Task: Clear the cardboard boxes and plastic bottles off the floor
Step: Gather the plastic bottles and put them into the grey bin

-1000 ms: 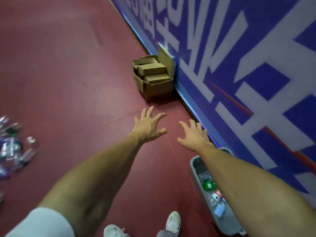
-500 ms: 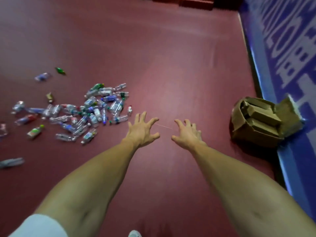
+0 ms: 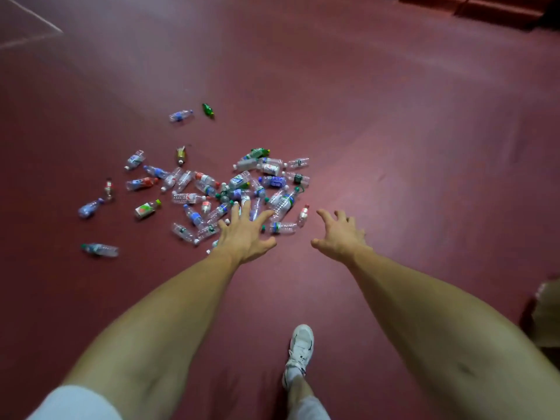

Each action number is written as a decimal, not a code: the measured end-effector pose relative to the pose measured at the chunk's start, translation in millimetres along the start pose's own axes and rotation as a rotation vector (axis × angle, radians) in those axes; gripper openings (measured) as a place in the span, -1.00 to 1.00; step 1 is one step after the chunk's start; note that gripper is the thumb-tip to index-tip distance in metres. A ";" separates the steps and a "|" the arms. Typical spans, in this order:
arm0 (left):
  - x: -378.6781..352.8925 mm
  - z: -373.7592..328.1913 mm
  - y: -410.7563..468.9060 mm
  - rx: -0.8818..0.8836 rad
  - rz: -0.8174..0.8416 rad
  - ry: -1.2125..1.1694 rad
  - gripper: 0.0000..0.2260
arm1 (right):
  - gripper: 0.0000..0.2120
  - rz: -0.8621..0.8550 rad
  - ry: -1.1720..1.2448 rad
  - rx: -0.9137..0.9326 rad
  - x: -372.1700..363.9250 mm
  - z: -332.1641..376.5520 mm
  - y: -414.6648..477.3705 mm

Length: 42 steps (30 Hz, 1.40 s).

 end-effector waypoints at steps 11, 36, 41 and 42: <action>51.4 15.4 191.1 0.136 0.054 -0.086 -0.38 | -0.25 0.121 -0.063 0.076 56.7 24.3 218.9; -57.2 102.3 572.0 0.131 0.232 -0.147 -0.36 | -0.22 0.310 -0.128 -0.002 -33.9 40.7 594.7; -145.1 97.6 637.8 0.180 0.216 -0.152 -0.37 | -0.24 0.295 -0.131 0.036 -95.7 0.3 682.6; -167.1 96.6 649.0 0.184 0.219 -0.149 -0.37 | -0.24 0.292 -0.130 0.040 -112.0 -9.5 699.1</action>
Point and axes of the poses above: each hand's wrist, its own y-axis towards the middle knuckle, its own x-axis out of the back of the hand, z = x × y, the point moved 4 cm from there along y, towards the middle knuckle, and after that the axes turned 13 degrees about y, right-handed, at the moved point
